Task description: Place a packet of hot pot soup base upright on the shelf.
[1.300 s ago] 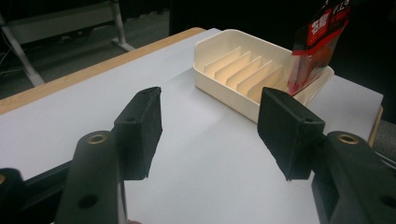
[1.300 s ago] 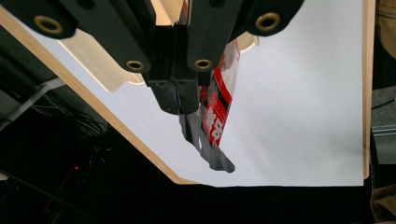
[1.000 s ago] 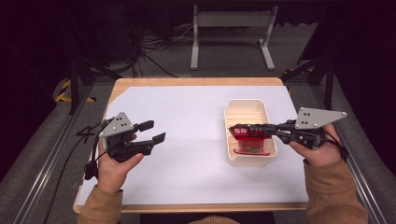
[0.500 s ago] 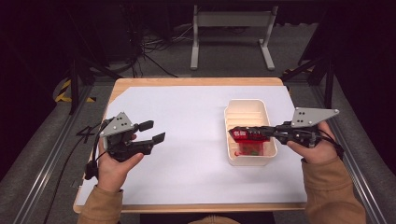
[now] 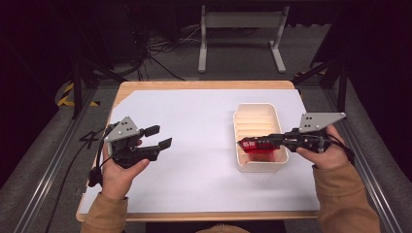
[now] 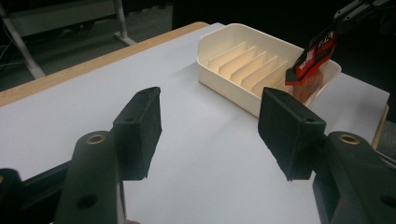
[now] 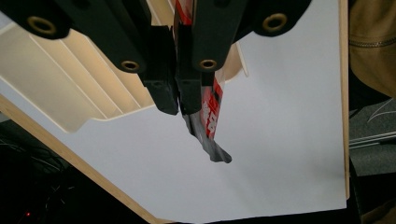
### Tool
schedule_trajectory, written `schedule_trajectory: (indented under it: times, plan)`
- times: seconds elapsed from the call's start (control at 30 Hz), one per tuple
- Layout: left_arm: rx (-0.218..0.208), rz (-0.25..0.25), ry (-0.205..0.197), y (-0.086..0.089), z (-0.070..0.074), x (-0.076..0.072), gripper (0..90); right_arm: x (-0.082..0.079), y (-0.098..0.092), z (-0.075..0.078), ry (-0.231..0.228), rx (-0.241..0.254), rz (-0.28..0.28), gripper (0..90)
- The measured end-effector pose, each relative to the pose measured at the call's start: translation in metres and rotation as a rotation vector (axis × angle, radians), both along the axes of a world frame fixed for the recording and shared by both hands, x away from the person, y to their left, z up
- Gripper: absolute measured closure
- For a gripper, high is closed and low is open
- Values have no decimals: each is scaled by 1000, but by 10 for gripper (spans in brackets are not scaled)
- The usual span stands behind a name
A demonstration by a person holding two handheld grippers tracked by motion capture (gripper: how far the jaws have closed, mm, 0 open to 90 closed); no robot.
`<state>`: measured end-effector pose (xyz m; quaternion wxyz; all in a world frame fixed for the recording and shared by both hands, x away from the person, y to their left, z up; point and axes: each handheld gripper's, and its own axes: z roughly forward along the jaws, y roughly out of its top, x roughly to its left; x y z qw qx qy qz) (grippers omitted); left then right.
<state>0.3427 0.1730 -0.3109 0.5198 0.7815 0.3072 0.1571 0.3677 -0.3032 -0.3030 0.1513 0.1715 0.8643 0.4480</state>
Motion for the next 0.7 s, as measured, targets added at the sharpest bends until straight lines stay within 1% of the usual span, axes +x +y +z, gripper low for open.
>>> schedule_trajectory:
  times: [0.1,0.13,0.23,0.27,0.33,0.43,0.53,0.7]
  plan:
    - [2,1,-4,0,0,0,407,2,0,-2,7,-11,-4,864]
    - [-2,1,2,0,0,0,407,2,-1,-3,8,-8,-3,863]
    - [-2,1,2,0,0,0,406,2,-2,-3,15,-6,-7,860]
    - [2,1,-4,0,0,0,406,2,-3,-3,16,-10,-8,858]
    - [0,3,-1,0,0,0,406,2,-3,-3,21,-11,-20,843]
    - [0,3,1,0,0,0,406,1,-3,-2,9,-17,-30,821]
    - [1,1,-1,0,-1,0,406,0,-3,0,4,-5,-27,798]
    - [-1,3,2,-1,-1,0,406,-1,-2,1,-4,-5,-30,772]
